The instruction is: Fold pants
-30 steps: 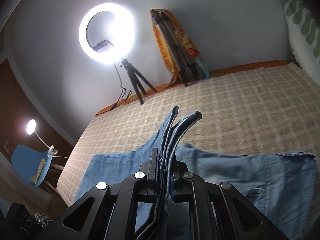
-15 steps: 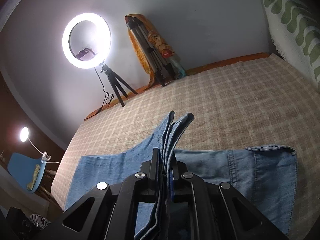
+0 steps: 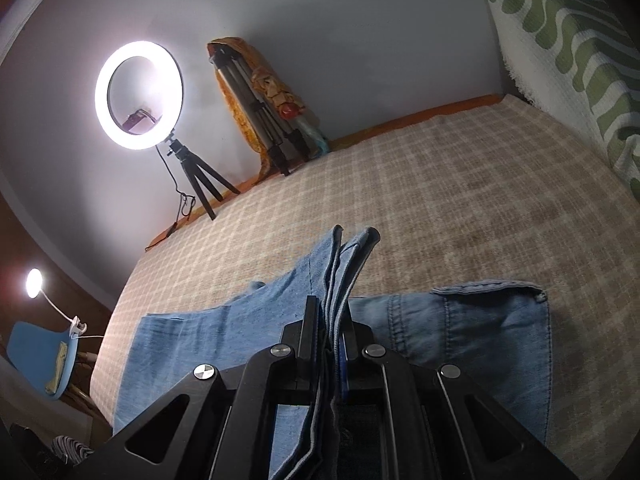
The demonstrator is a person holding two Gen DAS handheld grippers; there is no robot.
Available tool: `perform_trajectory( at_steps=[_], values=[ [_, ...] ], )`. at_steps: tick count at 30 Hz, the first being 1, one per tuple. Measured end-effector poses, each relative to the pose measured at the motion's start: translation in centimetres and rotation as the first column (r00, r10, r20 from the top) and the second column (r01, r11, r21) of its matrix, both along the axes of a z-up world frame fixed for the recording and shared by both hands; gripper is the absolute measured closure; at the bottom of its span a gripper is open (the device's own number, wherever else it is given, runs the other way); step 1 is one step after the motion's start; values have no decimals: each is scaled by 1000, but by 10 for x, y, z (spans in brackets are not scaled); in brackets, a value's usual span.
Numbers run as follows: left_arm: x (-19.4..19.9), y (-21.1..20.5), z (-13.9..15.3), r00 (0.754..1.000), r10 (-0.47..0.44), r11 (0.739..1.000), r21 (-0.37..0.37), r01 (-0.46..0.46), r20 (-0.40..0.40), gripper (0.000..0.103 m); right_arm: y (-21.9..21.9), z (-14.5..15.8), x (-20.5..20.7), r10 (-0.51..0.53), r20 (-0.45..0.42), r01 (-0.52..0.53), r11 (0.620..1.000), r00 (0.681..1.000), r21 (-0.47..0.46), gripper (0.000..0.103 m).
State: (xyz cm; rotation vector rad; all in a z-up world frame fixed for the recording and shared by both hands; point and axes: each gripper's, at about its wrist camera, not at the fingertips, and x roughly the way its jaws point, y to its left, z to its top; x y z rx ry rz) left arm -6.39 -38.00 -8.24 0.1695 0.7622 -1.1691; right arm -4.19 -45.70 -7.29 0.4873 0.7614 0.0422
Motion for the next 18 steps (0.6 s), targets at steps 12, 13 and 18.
perform_trajectory(
  at_steps=[12, 13, 18],
  values=[
    [-2, -20, -13, 999, -22, 998, 55, 23, -28, 96, -11, -26, 5, -28, -86, 22, 997, 996, -68, 98],
    [-3, -21, -13, 999, -23, 998, 64, 24, -29, 95, -10, -29, 6, -29, -96, 22, 997, 995, -78, 98],
    [-14, -13, -8, 999, -37, 993, 108, 39, -19, 89, -7, -33, 9, -27, -119, 12, 992, 993, -127, 98]
  ],
)
